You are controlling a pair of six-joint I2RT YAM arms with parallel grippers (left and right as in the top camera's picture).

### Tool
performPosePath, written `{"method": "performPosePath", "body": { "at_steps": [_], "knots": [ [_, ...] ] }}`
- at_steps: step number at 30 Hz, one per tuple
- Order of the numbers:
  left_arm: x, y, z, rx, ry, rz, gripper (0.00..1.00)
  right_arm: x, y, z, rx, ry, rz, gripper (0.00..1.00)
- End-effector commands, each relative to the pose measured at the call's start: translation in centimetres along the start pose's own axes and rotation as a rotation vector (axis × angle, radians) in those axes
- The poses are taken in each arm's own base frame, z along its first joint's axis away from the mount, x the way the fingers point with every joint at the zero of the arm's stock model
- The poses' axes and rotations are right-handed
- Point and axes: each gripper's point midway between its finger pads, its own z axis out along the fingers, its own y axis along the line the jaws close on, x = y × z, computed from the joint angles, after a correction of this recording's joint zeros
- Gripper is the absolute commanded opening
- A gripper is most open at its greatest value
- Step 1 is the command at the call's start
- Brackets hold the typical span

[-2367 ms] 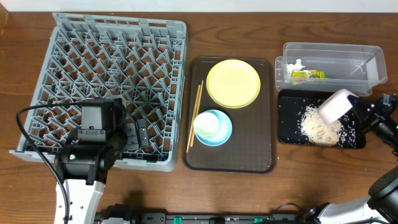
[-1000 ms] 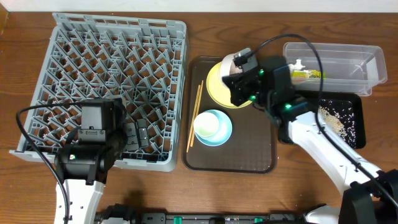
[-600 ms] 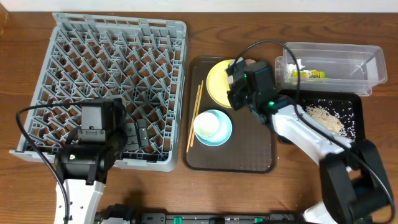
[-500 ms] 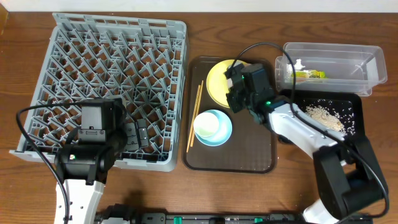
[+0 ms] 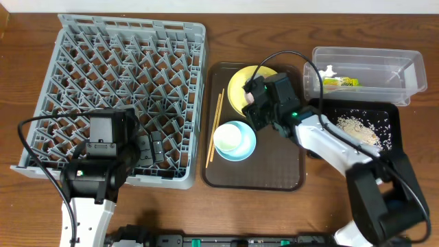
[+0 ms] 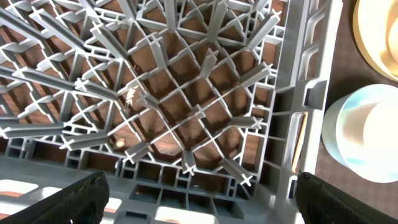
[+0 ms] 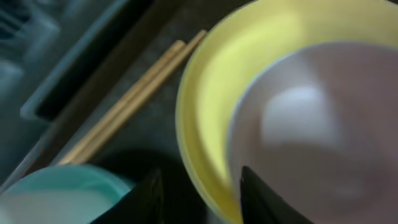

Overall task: Sort waste into correct bins and load items into the dishwasher
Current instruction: 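Set the pink bowl on the yellow plate and reach for the white cup, then grasp the white cup with the right gripper and lift it toward the left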

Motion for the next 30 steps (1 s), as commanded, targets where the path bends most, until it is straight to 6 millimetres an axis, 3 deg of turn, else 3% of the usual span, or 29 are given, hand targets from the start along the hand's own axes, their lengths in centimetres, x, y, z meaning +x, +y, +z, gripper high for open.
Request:
{"method": "performPosePath", "body": {
  "at_steps": [1,4,6,12,15,17,22,23,25,30],
  "knots": [
    [-0.6,0.0,-0.5,0.000,-0.017,-0.005,0.96,-4.5,3.9,-4.8,-0.140,-0.109,0.040,0.38],
    [-0.6,0.0,-0.5,0.000,-0.017,-0.005,0.96,-4.6,5.1,-6.8,-0.175,-0.101,0.086,0.38],
    [-0.6,0.0,-0.5,0.000,-0.017,-0.005,0.96,-4.0,5.4,-7.2,-0.182,-0.074,0.113,0.38],
    [-0.6,0.0,-0.5,0.000,-0.017,-0.005,0.96,0.4,6.8,-6.1,-0.194,0.107,0.138,0.44],
    [-0.6,0.0,-0.5,0.000,-0.017,-0.005,0.96,3.0,7.2,-4.4,-0.162,0.209,0.144,0.43],
    [-0.6,0.0,-0.5,0.000,-0.017,-0.005,0.96,3.9,7.5,-3.4,-0.162,0.243,0.148,0.40],
    [-0.6,0.0,-0.5,0.000,-0.017,-0.005,0.96,6.1,6.0,-1.2,-0.057,0.316,0.222,0.19],
    [-0.6,0.0,-0.5,0.000,-0.017,-0.005,0.96,6.2,5.5,-1.0,-0.027,0.315,0.244,0.11],
    [-0.6,0.0,-0.5,0.000,-0.017,-0.005,0.96,5.7,5.1,-1.0,-0.012,0.295,0.260,0.07],
    [-0.6,0.0,-0.5,0.000,-0.018,-0.005,0.96,1.4,4.0,-3.2,0.002,0.172,0.266,0.01]
  ]
}}
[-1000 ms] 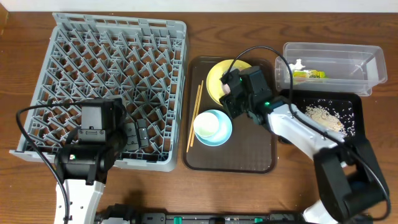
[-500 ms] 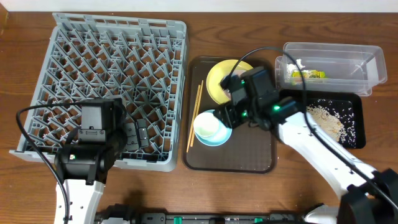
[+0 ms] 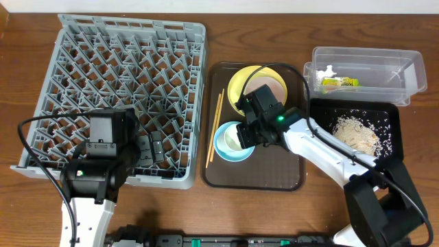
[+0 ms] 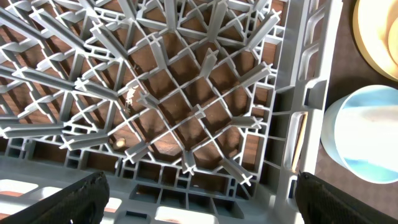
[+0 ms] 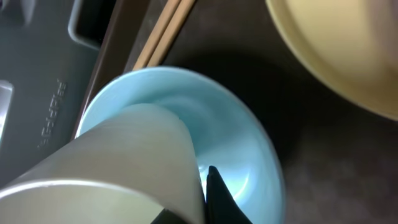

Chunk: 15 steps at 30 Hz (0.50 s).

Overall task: Sort waste into correct bins and load items into the dishwasher
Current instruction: 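Grasp the white cup with the right gripper and lift it toward the left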

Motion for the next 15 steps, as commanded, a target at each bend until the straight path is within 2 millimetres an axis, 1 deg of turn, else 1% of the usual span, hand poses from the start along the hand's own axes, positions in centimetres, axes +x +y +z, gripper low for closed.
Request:
{"method": "performPosePath", "body": {
  "at_steps": [1,2,3,4,6,9,13,15],
  "knots": [
    [-0.6,0.0,-0.5,0.001,-0.018,-0.006,0.96,-4.4,-0.3,-4.4,0.018,-0.157,0.032,0.01],
    [-0.7,0.0,-0.5,0.002,-0.020,-0.007,0.96,-5.0,-0.5,-5.4,0.017,-0.182,0.038,0.01],
    [-0.7,0.0,-0.5,0.002,-0.021,-0.020,0.96,-6.3,-0.8,-7.4,0.013,-0.233,0.051,0.01],
    [-0.9,-0.6,-0.5,0.032,-0.025,-0.062,0.96,-7.1,-0.9,-9.1,-0.010,-0.275,0.061,0.01],
    [-1.2,-1.9,-0.5,0.110,-0.031,-0.077,0.96,-7.8,-0.6,-10.7,-0.069,-0.311,0.065,0.01],
    [-2.4,-5.2,-0.8,0.295,-0.044,-0.079,0.96,-8.0,0.9,-12.1,-0.220,-0.316,0.053,0.01],
    [-4.1,-10.1,-1.5,0.592,-0.029,-0.101,0.96,-7.8,3.4,-13.0,-0.408,-0.297,-0.019,0.01],
    [-4.8,-12.0,-2.0,0.724,-0.008,-0.099,0.96,-7.8,4.5,-13.6,-0.483,-0.298,-0.043,0.01]
  ]
}}
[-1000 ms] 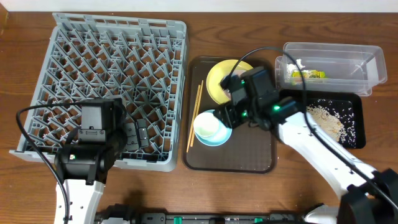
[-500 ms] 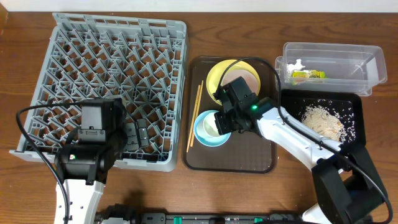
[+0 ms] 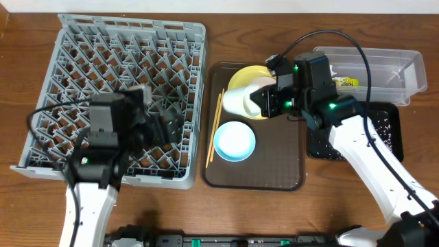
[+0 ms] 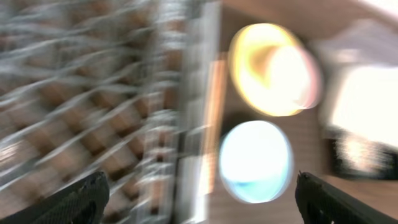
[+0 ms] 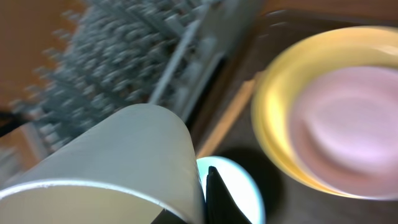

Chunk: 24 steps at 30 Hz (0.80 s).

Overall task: Sort waste into correct bins and load items into the dishwasher
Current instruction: 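Grasp the white cup with the right gripper and lift it toward the left, then grasp the white cup with the left gripper and release the right gripper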

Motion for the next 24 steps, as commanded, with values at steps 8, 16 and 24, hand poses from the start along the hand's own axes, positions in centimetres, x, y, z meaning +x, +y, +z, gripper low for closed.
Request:
{"method": "performPosePath", "body": {
  "at_steps": [8,16,24],
  "knots": [
    [-1.6,-11.1,-0.5,0.769,0.191,-0.061,0.96,-1.2,7.2,-1.8,-0.441,-0.010,-0.108,0.01],
    [-2.3,-12.9,-1.3,0.955,0.277,-0.066,0.95,-2.2,8.0,-2.2,-0.478,-0.045,-0.122,0.01],
    [-2.2,-12.9,-1.4,0.956,0.304,-0.105,0.87,-2.9,9.5,-3.0,-0.558,-0.065,-0.142,0.01]
  ]
}}
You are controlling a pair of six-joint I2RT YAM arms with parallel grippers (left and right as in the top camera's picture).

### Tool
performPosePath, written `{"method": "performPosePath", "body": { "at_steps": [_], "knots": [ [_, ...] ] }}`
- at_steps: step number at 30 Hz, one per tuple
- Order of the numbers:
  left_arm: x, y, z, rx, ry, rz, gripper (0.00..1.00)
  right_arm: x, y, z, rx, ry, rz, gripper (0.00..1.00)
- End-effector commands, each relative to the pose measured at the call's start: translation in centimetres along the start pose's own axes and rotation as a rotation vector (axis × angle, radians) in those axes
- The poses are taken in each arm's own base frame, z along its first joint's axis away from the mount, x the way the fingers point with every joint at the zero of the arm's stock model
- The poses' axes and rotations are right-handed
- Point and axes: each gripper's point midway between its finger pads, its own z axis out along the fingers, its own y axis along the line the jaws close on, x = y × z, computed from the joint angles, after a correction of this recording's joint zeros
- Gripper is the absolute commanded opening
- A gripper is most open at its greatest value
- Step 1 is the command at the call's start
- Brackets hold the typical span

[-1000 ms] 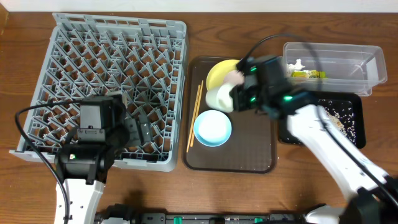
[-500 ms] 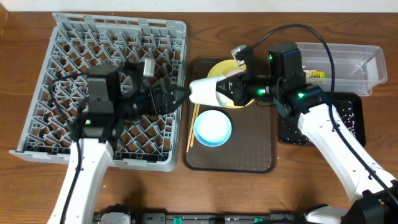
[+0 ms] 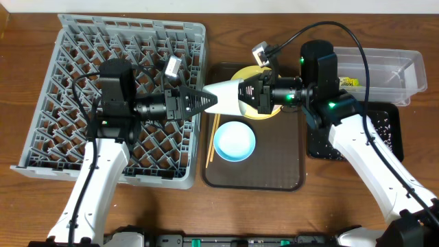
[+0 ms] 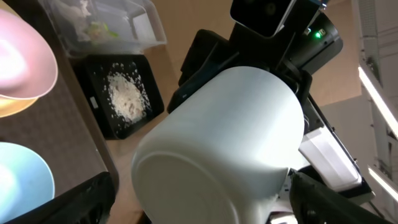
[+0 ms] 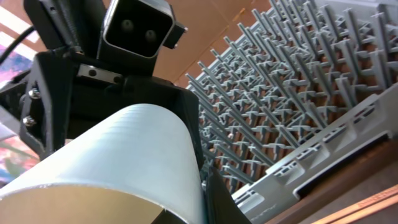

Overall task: Sort waste into correct bins and load items into the dishwasher
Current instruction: 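Grasp the white cup with the left gripper and release the right gripper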

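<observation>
A white cup [image 3: 226, 91] lies on its side in the air over the gap between the grey dish rack [image 3: 82, 62] and the brown tray [image 3: 274, 165]. My right gripper [image 3: 259, 91] is shut on its rim, with one finger [image 5: 214, 199] showing beside the cup wall [image 5: 118, 162]. My left gripper [image 3: 197, 103] is open and points at the cup from the rack side. The cup's base [image 4: 224, 143] fills the left wrist view between the spread fingers [image 4: 68, 199].
A blue bowl [image 3: 234, 140] and chopsticks [image 3: 214, 130] lie on the brown tray. A yellow plate [image 3: 239, 74] with a pink bowl [image 4: 18, 56] sits behind them. A clear bin [image 3: 384, 65] and a black tray with rice [image 3: 384, 123] stand at the right.
My left gripper has gone from over the rack's right part to a raised spot facing the cup. The cup, still in my right gripper, has turned sideways and moved left towards the rack's edge.
My right gripper was low over the yellow plate while the cup stood in the blue bowl. Then it was at the cup in the bowl. Then it held the cup up above the plate, and now the cup lies level between both grippers.
</observation>
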Motion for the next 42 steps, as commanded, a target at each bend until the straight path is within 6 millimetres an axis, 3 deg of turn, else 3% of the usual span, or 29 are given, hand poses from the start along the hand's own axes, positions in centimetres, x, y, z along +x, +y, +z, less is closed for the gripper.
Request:
{"method": "performPosePath", "body": {
  "at_steps": [1,6,16,21,27,29,33,38,42],
  "knots": [
    [0.1,-1.1,-0.1,0.034,0.025,-0.030,0.86,0.0,0.5,-0.2,-0.038,0.008,0.031,0.01],
    [0.4,-1.6,0.7,0.049,0.048,-0.018,0.82,0.0,0.4,-0.2,-0.039,0.009,0.033,0.01],
    [0.6,-5.1,3.0,0.125,0.101,0.069,0.81,0.0,0.4,-0.2,-0.038,0.010,0.046,0.01],
    [0.6,-5.1,3.1,0.124,0.101,0.070,0.66,0.0,0.3,-0.2,-0.037,0.010,0.046,0.01],
    [0.6,-5.1,3.1,0.125,0.100,0.079,0.60,0.0,0.3,-0.2,-0.038,0.010,0.046,0.01],
    [0.6,-5.1,3.1,0.126,0.098,0.109,0.53,0.0,0.3,-0.2,-0.038,0.010,0.046,0.01],
    [0.6,-5.1,3.1,0.132,0.091,0.233,0.44,0.3,0.2,-0.2,-0.034,0.019,0.062,0.12],
    [0.1,-3.8,3.2,0.090,0.038,0.361,0.33,1.7,-0.5,-0.5,-0.010,0.058,0.109,0.17],
    [-1.3,-0.4,3.1,-0.071,-0.052,0.347,0.19,2.6,-1.8,-1.6,0.027,0.078,0.162,0.20]
  ]
}}
